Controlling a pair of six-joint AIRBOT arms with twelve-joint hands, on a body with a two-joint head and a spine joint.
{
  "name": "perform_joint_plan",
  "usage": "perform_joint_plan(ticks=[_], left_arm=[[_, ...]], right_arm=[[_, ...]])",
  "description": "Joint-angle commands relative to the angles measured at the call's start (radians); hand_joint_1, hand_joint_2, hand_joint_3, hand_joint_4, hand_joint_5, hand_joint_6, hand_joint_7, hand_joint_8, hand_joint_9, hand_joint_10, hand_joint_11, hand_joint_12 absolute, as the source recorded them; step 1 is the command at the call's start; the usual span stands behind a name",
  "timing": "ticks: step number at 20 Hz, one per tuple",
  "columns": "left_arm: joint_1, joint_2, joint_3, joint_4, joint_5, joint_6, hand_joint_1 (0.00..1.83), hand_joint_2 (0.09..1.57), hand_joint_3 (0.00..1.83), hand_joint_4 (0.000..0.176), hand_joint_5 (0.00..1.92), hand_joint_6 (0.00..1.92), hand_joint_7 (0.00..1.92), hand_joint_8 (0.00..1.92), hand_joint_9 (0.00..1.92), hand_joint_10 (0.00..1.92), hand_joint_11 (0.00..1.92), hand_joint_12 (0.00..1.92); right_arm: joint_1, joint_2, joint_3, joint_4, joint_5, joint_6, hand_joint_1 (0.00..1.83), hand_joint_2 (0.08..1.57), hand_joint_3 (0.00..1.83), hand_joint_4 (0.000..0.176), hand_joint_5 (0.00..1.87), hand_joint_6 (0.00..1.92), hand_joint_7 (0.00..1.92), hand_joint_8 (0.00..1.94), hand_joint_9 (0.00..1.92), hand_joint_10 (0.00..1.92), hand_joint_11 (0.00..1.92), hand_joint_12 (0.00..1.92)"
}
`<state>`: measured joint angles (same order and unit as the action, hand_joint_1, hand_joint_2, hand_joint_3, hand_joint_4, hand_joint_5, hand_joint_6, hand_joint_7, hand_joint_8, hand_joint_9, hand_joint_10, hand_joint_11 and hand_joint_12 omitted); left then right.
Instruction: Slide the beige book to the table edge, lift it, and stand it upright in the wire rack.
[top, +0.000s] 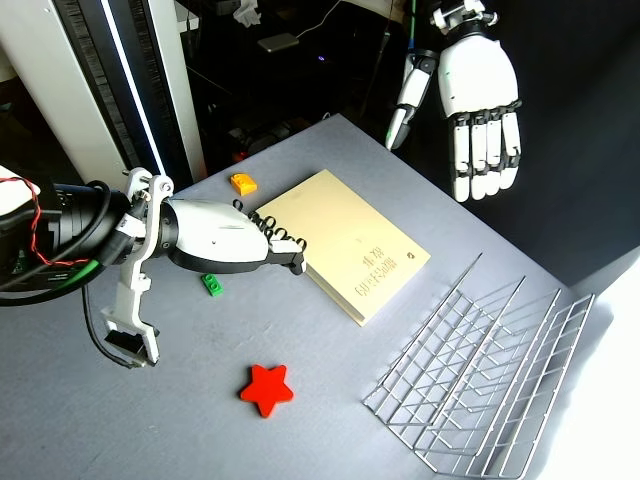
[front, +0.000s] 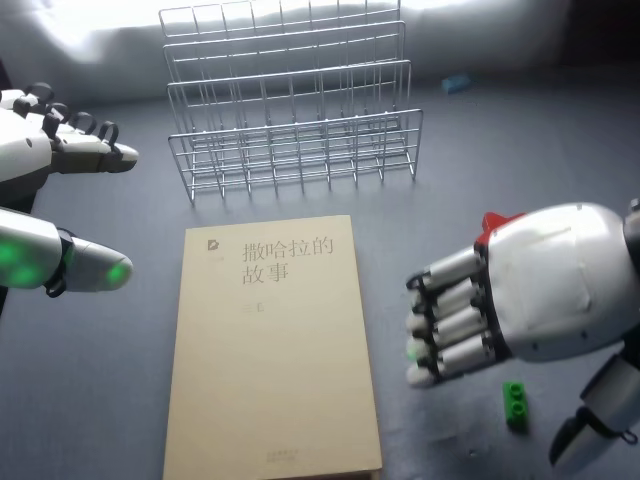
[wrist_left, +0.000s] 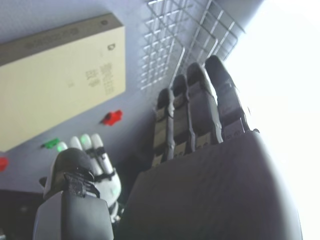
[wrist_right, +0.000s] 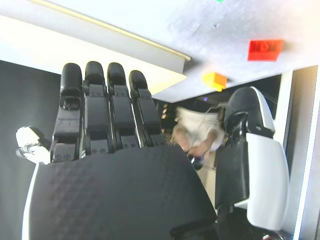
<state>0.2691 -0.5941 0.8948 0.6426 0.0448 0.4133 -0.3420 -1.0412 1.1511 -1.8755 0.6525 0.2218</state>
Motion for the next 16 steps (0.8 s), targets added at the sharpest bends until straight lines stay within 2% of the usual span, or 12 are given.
perform_joint_plan(ticks=[1, 2, 3, 6, 7, 11, 16], left_arm=[[-0.006, 0.011, 0.008, 0.002, -0.066, -0.005, 0.13, 1.08, 0.0, 0.0, 0.2, 0.0, 0.25, 0.0, 0.28, 0.01, 0.0, 0.64], [-0.006, 0.011, 0.016, 0.002, -0.066, -0.005, 0.12, 1.08, 0.0, 0.0, 0.19, 0.0, 0.25, 0.0, 0.28, 0.0, 0.0, 0.67], [-0.008, 0.009, 0.026, 0.002, -0.066, -0.005, 0.13, 1.08, 0.0, 0.0, 0.2, 0.0, 0.28, 0.01, 0.3, 0.01, 0.0, 0.7], [-0.024, 0.004, 0.049, 0.012, -0.067, -0.005, 0.14, 1.09, 0.0, 0.0, 0.19, 0.0, 0.25, 0.0, 0.27, 0.0, 0.0, 0.62], [-0.026, 0.001, 0.049, 0.013, -0.066, -0.005, 0.16, 1.08, 0.0, 0.0, 0.21, 0.0, 0.27, 0.0, 0.28, 0.0, 0.0, 0.69], [-0.035, -0.002, 0.054, 0.021, -0.057, 0.004, 0.17, 1.09, 0.0, 0.0, 0.22, 0.0, 0.26, 0.0, 0.28, 0.0, 0.0, 0.63], [-0.042, 0.009, 0.064, 0.023, -0.057, 0.025, 0.2, 1.06, 0.0, 0.0, 0.26, 0.0, 0.3, 0.0, 0.31, 0.0, 0.0, 0.71]], right_arm=[[0.006, 0.004, -0.009, 0.061, 0.005, 0.004, 0.12, 1.03, 0.0, 0.0, 0.22, 0.0, 0.24, 0.0, 0.26, 0.0, 0.0, 0.75], [0.005, 0.003, -0.01, 0.055, 0.001, 0.004, 0.1, 1.03, 0.0, 0.0, 0.21, 0.0, 0.24, 0.0, 0.26, 0.0, 0.0, 0.75], [0.003, 0.004, -0.01, 0.046, 0.002, 0.004, 0.07, 1.04, 0.0, 0.0, 0.18, 0.0, 0.22, 0.0, 0.23, 0.0, 0.0, 0.67], [-0.012, 0.004, -0.009, 0.041, -0.01, 0.004, 0.08, 1.04, 0.0, 0.0, 0.2, 0.0, 0.25, 0.01, 0.27, 0.01, 0.0, 0.75], [-0.016, 0.005, -0.007, 0.041, -0.011, 0.004, 0.09, 1.04, 0.0, 0.0, 0.21, 0.01, 0.26, 0.01, 0.27, 0.01, 0.0, 0.75], [-0.034, 0.004, 0.009, 0.041, -0.008, 0.008, 0.12, 1.03, 0.0, 0.0, 0.22, 0.01, 0.26, 0.01, 0.27, 0.01, 0.0, 0.72], [-0.032, -0.016, 0.01, 0.041, -0.065, 0.007, 0.08, 1.03, 0.0, 0.0, 0.2, 0.0, 0.25, 0.0, 0.26, 0.0, 0.0, 0.75]])
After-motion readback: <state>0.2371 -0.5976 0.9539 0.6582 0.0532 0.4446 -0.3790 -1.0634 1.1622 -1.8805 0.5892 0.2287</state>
